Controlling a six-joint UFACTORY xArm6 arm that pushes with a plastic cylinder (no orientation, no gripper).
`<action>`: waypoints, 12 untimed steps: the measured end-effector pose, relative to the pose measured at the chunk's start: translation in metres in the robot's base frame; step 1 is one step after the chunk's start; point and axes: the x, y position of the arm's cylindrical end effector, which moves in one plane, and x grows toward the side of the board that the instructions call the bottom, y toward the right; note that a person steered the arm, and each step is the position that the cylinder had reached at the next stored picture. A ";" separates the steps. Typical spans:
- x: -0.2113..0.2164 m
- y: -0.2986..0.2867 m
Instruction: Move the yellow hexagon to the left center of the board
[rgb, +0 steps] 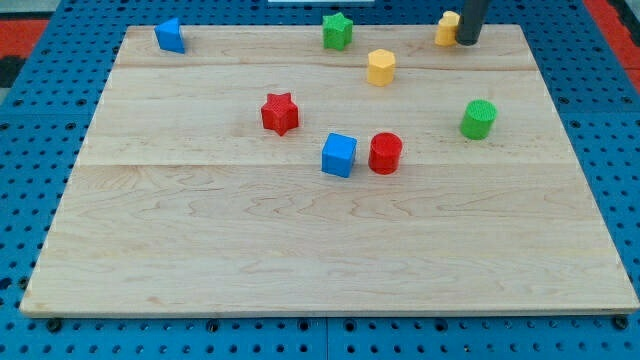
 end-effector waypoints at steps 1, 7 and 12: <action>0.006 -0.002; 0.057 -0.154; 0.032 -0.308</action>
